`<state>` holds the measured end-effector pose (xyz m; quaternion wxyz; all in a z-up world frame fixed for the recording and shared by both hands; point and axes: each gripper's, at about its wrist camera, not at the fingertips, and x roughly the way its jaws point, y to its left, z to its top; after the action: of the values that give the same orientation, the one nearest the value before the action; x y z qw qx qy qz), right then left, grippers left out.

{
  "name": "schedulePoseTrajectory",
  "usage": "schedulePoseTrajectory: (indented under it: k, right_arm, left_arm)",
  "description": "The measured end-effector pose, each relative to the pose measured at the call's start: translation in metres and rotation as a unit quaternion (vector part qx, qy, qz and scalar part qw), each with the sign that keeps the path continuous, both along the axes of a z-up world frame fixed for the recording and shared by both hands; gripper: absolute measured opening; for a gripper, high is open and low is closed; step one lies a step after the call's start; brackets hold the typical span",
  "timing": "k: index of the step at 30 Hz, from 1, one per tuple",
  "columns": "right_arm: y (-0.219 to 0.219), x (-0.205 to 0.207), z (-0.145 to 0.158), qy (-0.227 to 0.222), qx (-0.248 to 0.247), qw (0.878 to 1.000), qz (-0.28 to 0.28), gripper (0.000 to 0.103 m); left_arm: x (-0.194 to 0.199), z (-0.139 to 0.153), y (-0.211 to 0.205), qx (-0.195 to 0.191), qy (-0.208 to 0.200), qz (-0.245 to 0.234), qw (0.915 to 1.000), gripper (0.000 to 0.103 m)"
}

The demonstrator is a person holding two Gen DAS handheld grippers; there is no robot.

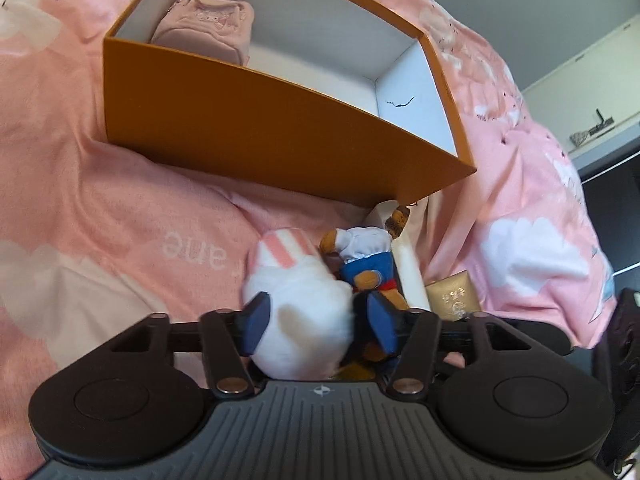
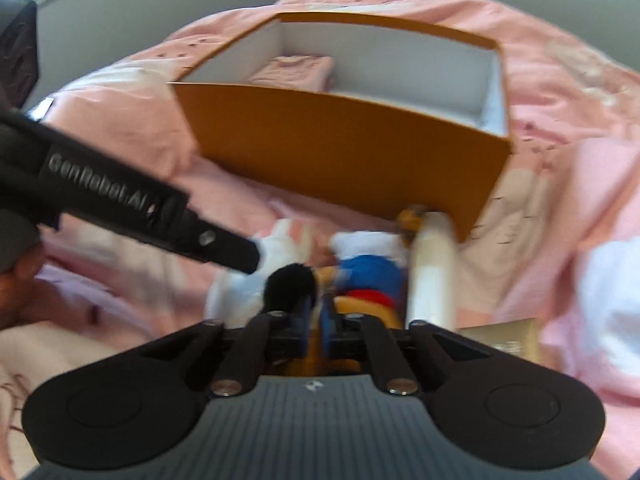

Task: Organize objects
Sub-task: 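Grasp the white-black plush with the left tool while the right tool grasps the brown bear plush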

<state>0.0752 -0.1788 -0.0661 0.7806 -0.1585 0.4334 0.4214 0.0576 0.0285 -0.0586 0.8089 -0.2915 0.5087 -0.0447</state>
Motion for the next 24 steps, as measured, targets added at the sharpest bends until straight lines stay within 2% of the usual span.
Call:
schedulePoseTrajectory:
  k: [5,13,15,17,20,22,24]
  right_arm:
    - [0.007,0.003,-0.009,0.054,0.015,0.998,0.023,0.004]
    - [0.017,0.001,-0.012,0.060,0.023,0.997,0.045,0.004]
    - [0.018,0.000,-0.014,0.062,0.023,0.997,0.050,0.004]
    - [0.019,-0.002,-0.013,0.058,0.020,0.997,0.052,0.004]
    - [0.017,-0.007,-0.006,0.032,0.004,0.998,0.047,0.015]
    - [0.013,-0.011,0.002,-0.001,-0.006,0.999,0.040,0.027]
    - [0.011,-0.015,0.009,-0.041,-0.024,0.998,0.029,0.048]
  left_arm:
    - [0.003,-0.006,-0.005,-0.001,0.022,-0.012,0.9997,0.076]
    - [0.016,-0.016,-0.019,0.063,0.040,-0.037,0.9965,0.082]
    - [0.019,-0.018,-0.020,0.076,0.044,-0.042,0.9952,0.080]
    - [0.020,-0.022,-0.019,0.088,0.046,-0.040,0.9942,0.068]
    - [0.019,-0.024,-0.013,0.079,0.048,-0.034,0.9951,0.069]
    - [0.018,-0.024,-0.013,0.078,0.048,-0.037,0.9951,0.069]
    - [0.019,-0.025,-0.014,0.080,0.049,-0.040,0.9948,0.070]
